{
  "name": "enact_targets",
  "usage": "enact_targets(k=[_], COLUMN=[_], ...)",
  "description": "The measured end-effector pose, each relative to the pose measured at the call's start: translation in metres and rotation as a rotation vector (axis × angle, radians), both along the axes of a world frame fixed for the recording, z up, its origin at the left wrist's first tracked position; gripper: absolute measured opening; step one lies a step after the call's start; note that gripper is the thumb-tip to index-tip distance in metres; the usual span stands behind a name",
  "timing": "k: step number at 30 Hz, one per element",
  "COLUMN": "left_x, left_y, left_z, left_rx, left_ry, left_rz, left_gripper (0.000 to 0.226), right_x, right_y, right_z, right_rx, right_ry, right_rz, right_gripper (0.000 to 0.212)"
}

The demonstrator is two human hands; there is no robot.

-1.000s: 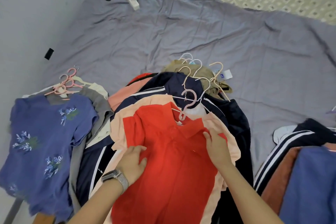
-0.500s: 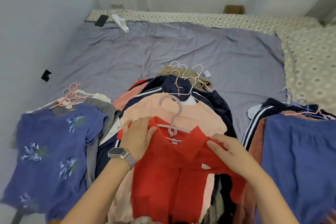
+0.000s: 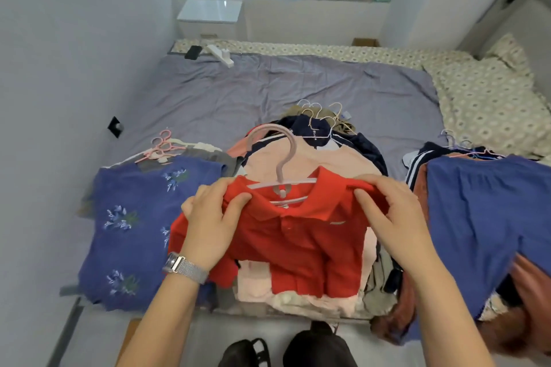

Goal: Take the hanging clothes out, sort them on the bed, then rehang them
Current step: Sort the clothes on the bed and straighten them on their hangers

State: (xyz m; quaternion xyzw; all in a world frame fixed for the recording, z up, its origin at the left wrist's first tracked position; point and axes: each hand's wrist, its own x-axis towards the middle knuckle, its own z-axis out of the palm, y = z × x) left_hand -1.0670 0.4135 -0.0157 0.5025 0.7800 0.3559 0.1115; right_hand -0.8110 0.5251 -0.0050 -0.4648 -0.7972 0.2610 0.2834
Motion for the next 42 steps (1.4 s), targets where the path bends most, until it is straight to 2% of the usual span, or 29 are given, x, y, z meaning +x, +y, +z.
enact_targets(k=[7, 10, 14, 17, 19, 22, 25, 30, 34, 38, 42], left_x=[-0.037, -0.047, -0.046, -0.051, -0.058, -0.078, -0.104, -0.169, -0.253, -0.331, -0.386], left_y=[-0.112, -0.151, -0.196, -0.22, -0.23, -0.234, -0.234, -0.227, -0.204, -0.168, -0.141], left_z=[0.026, 0.03, 0.038, 0.044, 0.049, 0.06, 0.07, 0.075, 0.086, 0.082, 0.046], left_rx=[0.006, -0.023, -0.049, -0.065, -0.059, -0.02, 0.026, 0.065, 0.123, 0.052, -0.088], left_ry=[0.015, 0.031, 0.06, 0.077, 0.099, 0.103, 0.072, -0.031, -0.077, -0.052, -0.08], left_rz=[0.212, 0.288, 0.4, 0.446, 0.456, 0.474, 0.505, 0.523, 0.448, 0.369, 0.282], left_gripper=[0.036, 0.036, 0.047, 0.038, 0.041, 0.053, 0.056, 0.044, 0.04, 0.043, 0.046], right_x=[-0.045, -0.06, -0.078, -0.087, -0.096, -0.12, -0.154, -0.229, -0.301, -0.363, -0.406], right_y=[-0.071, -0.09, -0.115, -0.129, -0.132, -0.128, -0.12, -0.106, -0.083, -0.07, -0.058], right_z=[-0.001, -0.002, -0.002, 0.001, 0.007, 0.02, 0.034, 0.05, 0.065, 0.054, 0.01], right_rx=[-0.03, -0.114, -0.159, -0.196, -0.203, -0.148, -0.069, -0.012, 0.04, -0.047, -0.16], right_ry=[0.029, 0.021, 0.008, 0.071, 0.083, 0.05, 0.068, 0.093, 0.114, 0.112, 0.055], right_rz=[0.041, 0.145, 0.289, 0.359, 0.419, 0.496, 0.54, 0.557, 0.555, 0.463, 0.399], right_gripper=[0.02, 0.014, 0.015, 0.015, 0.011, 0.009, 0.006, 0.005, 0.007, 0.008, 0.014])
